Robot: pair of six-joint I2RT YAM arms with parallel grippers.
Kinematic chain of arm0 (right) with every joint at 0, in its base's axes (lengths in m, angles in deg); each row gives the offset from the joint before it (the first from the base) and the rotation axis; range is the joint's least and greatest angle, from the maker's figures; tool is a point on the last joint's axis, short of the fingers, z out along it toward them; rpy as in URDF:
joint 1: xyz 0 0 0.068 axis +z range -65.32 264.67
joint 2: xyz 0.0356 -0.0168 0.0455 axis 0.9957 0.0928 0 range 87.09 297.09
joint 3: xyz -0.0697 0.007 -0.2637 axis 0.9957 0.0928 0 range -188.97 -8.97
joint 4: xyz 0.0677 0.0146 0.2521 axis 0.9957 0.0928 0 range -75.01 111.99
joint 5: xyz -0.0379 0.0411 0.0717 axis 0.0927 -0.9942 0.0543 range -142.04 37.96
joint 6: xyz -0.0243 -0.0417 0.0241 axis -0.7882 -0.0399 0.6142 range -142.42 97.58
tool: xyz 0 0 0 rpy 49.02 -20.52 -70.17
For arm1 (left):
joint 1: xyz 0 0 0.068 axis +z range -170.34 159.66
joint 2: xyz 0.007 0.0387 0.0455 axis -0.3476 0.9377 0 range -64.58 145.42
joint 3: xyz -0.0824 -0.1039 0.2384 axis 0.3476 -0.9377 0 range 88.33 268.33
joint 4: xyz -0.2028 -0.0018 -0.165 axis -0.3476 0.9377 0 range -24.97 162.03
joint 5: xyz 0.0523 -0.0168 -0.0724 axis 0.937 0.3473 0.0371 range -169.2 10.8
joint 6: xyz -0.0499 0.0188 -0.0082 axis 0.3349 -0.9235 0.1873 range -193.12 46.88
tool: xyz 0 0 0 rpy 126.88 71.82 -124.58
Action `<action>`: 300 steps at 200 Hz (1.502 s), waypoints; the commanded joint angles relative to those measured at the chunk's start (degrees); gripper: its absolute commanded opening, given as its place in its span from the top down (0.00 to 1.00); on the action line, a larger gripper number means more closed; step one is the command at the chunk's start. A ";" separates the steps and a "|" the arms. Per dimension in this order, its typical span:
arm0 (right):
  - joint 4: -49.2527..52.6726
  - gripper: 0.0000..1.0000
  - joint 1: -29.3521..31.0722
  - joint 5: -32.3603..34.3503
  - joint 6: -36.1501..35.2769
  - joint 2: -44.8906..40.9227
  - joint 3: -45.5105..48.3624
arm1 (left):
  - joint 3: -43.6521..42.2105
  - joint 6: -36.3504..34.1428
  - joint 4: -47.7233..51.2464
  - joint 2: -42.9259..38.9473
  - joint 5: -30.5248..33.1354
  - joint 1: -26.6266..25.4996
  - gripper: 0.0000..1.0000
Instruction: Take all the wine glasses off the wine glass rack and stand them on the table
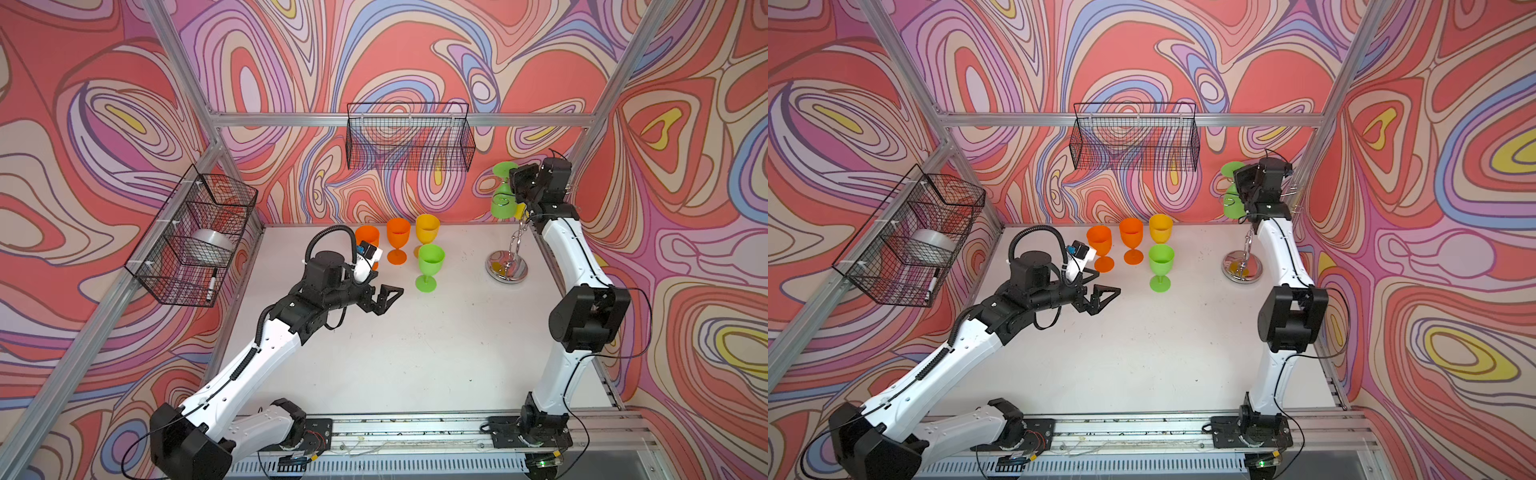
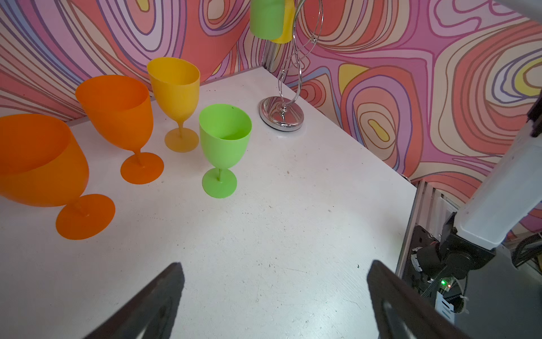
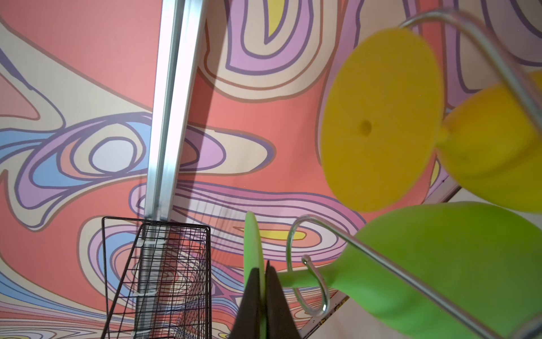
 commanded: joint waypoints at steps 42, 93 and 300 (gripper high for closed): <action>4.62 1.00 2.35 3.09 -0.35 -1.22 -3.62 | 0.30 -0.63 -0.51 0.44 -0.01 -0.19 0.02; 7.15 1.00 2.95 7.86 0.40 -1.16 -4.67 | 0.42 -0.67 -0.43 0.46 0.03 -0.11 0.02; 0.60 1.00 2.93 12.61 3.86 -9.81 9.38 | 0.43 -0.24 -0.68 0.67 -0.33 0.77 0.02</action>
